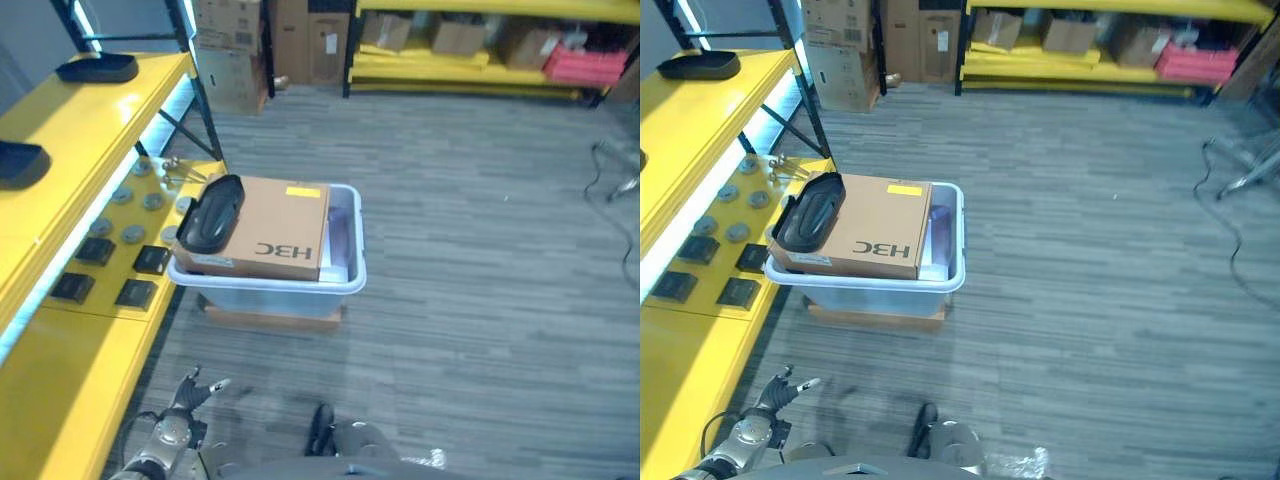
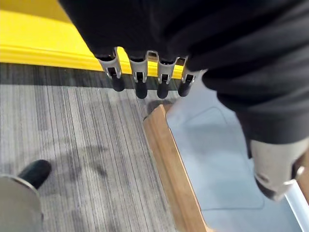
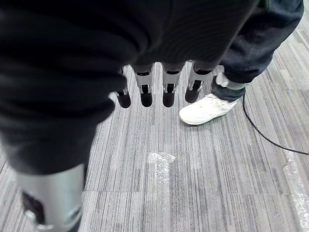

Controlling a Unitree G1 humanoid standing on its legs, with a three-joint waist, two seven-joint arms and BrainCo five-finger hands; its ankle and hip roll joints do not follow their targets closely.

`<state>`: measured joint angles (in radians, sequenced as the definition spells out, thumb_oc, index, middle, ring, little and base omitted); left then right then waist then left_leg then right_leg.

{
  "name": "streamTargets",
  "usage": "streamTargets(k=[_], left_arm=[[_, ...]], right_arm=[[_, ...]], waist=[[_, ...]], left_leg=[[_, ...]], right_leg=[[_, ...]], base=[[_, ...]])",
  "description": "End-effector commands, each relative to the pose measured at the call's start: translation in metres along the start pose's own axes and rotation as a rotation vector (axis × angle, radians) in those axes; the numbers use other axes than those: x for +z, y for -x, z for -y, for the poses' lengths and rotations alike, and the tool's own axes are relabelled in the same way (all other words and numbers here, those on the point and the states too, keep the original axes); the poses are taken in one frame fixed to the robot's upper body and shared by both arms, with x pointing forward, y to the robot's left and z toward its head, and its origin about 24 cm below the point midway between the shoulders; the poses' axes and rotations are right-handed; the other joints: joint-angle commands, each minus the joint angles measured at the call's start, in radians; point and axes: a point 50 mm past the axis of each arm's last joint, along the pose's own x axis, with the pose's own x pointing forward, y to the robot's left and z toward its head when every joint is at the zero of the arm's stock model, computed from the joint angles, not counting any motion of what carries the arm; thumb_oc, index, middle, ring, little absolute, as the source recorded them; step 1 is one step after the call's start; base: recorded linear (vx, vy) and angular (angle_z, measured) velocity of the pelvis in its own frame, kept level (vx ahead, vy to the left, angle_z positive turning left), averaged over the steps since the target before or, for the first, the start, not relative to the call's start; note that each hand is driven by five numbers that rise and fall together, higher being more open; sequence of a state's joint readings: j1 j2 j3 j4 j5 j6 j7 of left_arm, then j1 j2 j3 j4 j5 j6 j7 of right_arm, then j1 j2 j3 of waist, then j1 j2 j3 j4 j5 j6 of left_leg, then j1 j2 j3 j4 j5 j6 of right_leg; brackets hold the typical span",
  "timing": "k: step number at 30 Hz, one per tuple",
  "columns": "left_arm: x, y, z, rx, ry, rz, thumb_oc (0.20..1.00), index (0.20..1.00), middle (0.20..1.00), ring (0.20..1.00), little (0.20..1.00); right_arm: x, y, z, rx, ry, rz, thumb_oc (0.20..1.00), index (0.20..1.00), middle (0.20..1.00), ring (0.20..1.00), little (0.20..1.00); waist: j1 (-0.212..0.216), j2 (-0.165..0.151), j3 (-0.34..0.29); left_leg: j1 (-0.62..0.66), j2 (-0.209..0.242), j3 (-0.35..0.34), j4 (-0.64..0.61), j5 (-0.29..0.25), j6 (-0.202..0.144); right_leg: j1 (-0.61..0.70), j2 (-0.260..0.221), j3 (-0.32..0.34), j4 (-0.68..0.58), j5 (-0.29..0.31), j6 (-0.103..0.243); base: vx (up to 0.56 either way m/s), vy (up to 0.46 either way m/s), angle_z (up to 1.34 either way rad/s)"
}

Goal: Move parts from the plastic box to the shelf.

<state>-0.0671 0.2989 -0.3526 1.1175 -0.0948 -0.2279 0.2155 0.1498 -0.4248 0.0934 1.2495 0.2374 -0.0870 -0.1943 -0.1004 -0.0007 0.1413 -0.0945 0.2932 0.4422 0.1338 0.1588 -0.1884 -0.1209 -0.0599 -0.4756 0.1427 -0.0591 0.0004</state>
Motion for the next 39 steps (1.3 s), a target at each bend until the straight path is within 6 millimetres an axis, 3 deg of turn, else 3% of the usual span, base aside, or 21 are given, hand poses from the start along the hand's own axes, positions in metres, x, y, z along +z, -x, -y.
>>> streamTargets(k=[1,3,4,6,9,11,12,14,15,18,19,21,24,25,27,29,33,34,39], left_arm=[[0.004,-0.001,-0.022,0.079,0.02,0.048,1.0,1.0,1.0,1.0,1.0],[-0.004,0.002,-0.021,0.068,0.017,0.032,1.0,1.0,1.0,1.0,1.0],[-0.007,0.003,-0.023,0.065,0.018,0.028,1.0,1.0,1.0,1.0,1.0],[-0.015,0.007,-0.022,0.071,0.03,0.009,1.0,1.0,1.0,1.0,1.0],[-0.022,0.011,-0.023,0.062,0.017,-0.007,1.0,1.0,1.0,1.0,1.0],[-0.02,0.011,-0.022,0.027,-0.042,0.011,1.0,1.0,1.0,1.0,1.0],[-0.018,0.012,-0.021,0.009,-0.1,0.033,1.0,1.0,1.0,1.0,1.0],[-0.019,0.014,-0.02,0.018,-0.101,0.033,1.0,1.0,1.0,1.0,1.0],[-0.018,0.014,-0.022,0.03,-0.087,0.035,1.0,1.0,1.0,1.0,1.0],[-0.011,0.01,-0.029,0.07,-0.047,0.039,1.0,1.0,1.0,1.0,1.0],[-0.011,0.01,-0.032,0.083,-0.039,0.04,1.0,1.0,1.0,1.0,1.0],[-0.013,0.008,-0.034,0.103,0.019,0.016,1.0,1.0,1.0,1.0,1.0],[-0.027,0.016,-0.028,0.091,0.007,0.001,1.0,1.0,1.0,1.0,1.0],[-0.028,0.017,-0.027,0.089,0.006,0.0,1.0,1.0,1.0,1.0,1.0],[-0.042,0.025,-0.023,0.077,0.008,-0.032,1.0,1.0,1.0,1.0,1.0],[-0.053,0.031,-0.022,0.072,0.018,-0.061,1.0,1.0,1.0,1.0,1.0],[-0.068,0.039,-0.019,0.074,0.04,-0.108,1.0,1.0,1.0,1.0,1.0],[-0.069,0.04,-0.019,0.074,0.041,-0.11,1.0,1.0,1.0,1.0,1.0],[-0.075,0.045,-0.012,0.051,-0.014,-0.112,1.0,1.0,1.0,1.0,1.0]], right_arm=[[0.023,-0.002,-0.003,0.017,-0.019,0.109,1.0,1.0,1.0,1.0,1.0],[0.031,-0.003,-0.002,0.013,-0.038,0.128,1.0,1.0,1.0,1.0,1.0],[0.034,-0.003,-0.001,0.014,-0.053,0.135,1.0,1.0,1.0,1.0,1.0],[0.043,-0.003,-0.004,0.024,-0.104,0.155,1.0,1.0,1.0,1.0,1.0],[0.055,-0.002,-0.012,0.044,-0.229,0.171,1.0,1.0,1.0,1.0,1.0],[0.062,-0.001,-0.018,0.061,-0.304,0.193,1.0,1.0,1.0,1.0,1.0],[0.075,0.002,-0.024,0.069,-0.346,0.233,1.0,1.0,1.0,1.0,1.0],[0.101,0.008,-0.031,0.084,-0.392,0.305,1.0,1.0,1.0,1.0,1.0],[0.111,0.011,-0.033,0.088,-0.409,0.335,1.0,1.0,1.0,1.0,1.0],[0.133,0.019,-0.033,0.071,-0.513,0.437,1.0,1.0,1.0,1.0,1.0],[0.14,0.02,-0.029,0.057,-0.553,0.466,1.0,1.0,1.0,1.0,1.0],[0.164,0.027,0.001,-0.089,-0.733,0.61,1.0,1.0,1.0,1.0,1.0],[0.2,0.048,0.051,-0.266,-0.895,0.836,1.0,1.0,1.0,1.0,1.0],[0.202,0.05,0.054,-0.278,-0.903,0.851,1.0,1.0,1.0,1.0,1.0],[0.231,0.087,0.088,-0.379,-0.966,1.041,1.0,1.0,1.0,1.0,1.0],[0.245,0.118,0.105,-0.421,-0.974,1.171,1.0,1.0,1.0,1.0,1.0],[0.267,0.151,0.119,-0.42,-0.863,1.305,1.0,1.0,1.0,1.0,1.0],[0.269,0.153,0.119,-0.418,-0.85,1.31,1.0,1.0,1.0,1.0,1.0],[0.317,0.16,0.106,-0.244,-0.758,1.284,1.0,1.0,1.0,1.0,1.0]], waist=[[0.058,-0.009,0.04],[0.078,0.007,0.054],[0.081,0.011,0.055],[0.102,0.015,0.05],[0.137,0.014,0.043],[0.162,0.012,0.033],[0.175,0.015,0.031],[0.168,0.022,0.044],[0.161,0.024,0.053],[0.157,0.001,0.081],[0.16,-0.001,0.088],[0.162,-0.011,0.086],[0.183,-0.033,0.08],[0.185,-0.033,0.08],[0.189,-0.039,0.071],[0.192,-0.04,0.064],[0.216,-0.037,0.046],[0.219,-0.037,0.045],[0.31,-0.027,0.046]], left_leg=[[-0.017,-0.005,-0.042,-0.107,0.055,0.015],[-0.083,0.012,-0.085,-0.15,0.118,0.008],[-0.085,0.015,-0.071,-0.144,0.106,0.015],[-0.085,0.0,-0.106,-0.105,0.049,0.045],[-0.083,-0.051,-0.14,-0.037,-0.039,0.085],[-0.097,-0.088,-0.148,-0.02,-0.064,0.104],[-0.087,-0.135,-0.159,-0.029,-0.085,0.134],[-0.042,-0.181,-0.161,-0.075,-0.109,0.173],[-0.026,-0.19,-0.157,-0.091,-0.114,0.176],[0.0,-0.204,-0.154,-0.1,-0.141,0.17],[-0.002,-0.194,-0.15,-0.102,-0.142,0.174],[-0.018,-0.167,-0.15,-0.11,-0.112,0.149],[-0.034,-0.13,-0.137,-0.117,-0.084,0.123],[-0.034,-0.129,-0.138,-0.118,-0.082,0.122],[-0.032,-0.12,-0.139,-0.131,-0.075,0.119],[-0.029,-0.117,-0.14,-0.139,-0.072,0.117],[-0.02,-0.125,-0.143,-0.154,-0.072,0.117],[-0.022,-0.126,-0.144,-0.153,-0.072,0.117],[-0.047,-0.15,-0.191,-0.156,-0.072,0.125]], right_leg=[[0.127,-0.093,0.122,-0.135,0.091,0.122],[0.156,-0.105,0.148,-0.108,0.07,0.121],[0.164,-0.112,0.14,-0.095,0.059,0.119],[0.157,-0.143,0.144,-0.046,0.033,0.124],[0.154,-0.178,0.143,0.024,-0.008,0.133],[0.173,-0.191,0.127,0.05,-0.033,0.136],[0.126,-0.222,0.135,0.159,-0.023,0.151],[0.001,-0.255,0.183,0.324,0.034,0.168],[-0.031,-0.255,0.185,0.32,0.051,0.168],[-0.048,-0.259,0.163,0.132,0.142,0.189],[-0.049,-0.262,0.158,0.126,0.146,0.192],[-0.003,-0.22,0.141,0.008,0.126,0.196],[0.05,-0.203,0.104,-0.057,0.125,0.204],[0.054,-0.202,0.101,-0.061,0.125,0.204],[0.081,-0.198,0.084,-0.081,0.121,0.207],[0.096,-0.2,0.073,-0.089,0.119,0.212],[0.124,-0.21,0.049,-0.096,0.11,0.219],[0.127,-0.21,0.046,-0.096,0.109,0.219],[0.132,-0.223,0.003,-0.082,0.089,0.208]], base=[[0.37,0.27,-0.13],[0.38,0.292,0.06],[0.31,0.294,0.09],[0.27,0.3,-0.59],[0.23,0.251,-0.99],[0.2,0.256,-0.21],[0.17,0.332,0.1],[0.09,0.314,-0.15],[0.0,0.073,-0.3],[0.03,-0.156,-0.19],[0.01,-0.22,0.14],[0.05,-0.193,0.39],[0.06,-0.136,0.0],[0.08,-0.073,-0.14],[0.11,-0.023,-0.05],[0.14,0.057,-0.01],[0.13,0.074,-0.01],[0.11,0.063,0.18],[0.06,0.072,0.23]])
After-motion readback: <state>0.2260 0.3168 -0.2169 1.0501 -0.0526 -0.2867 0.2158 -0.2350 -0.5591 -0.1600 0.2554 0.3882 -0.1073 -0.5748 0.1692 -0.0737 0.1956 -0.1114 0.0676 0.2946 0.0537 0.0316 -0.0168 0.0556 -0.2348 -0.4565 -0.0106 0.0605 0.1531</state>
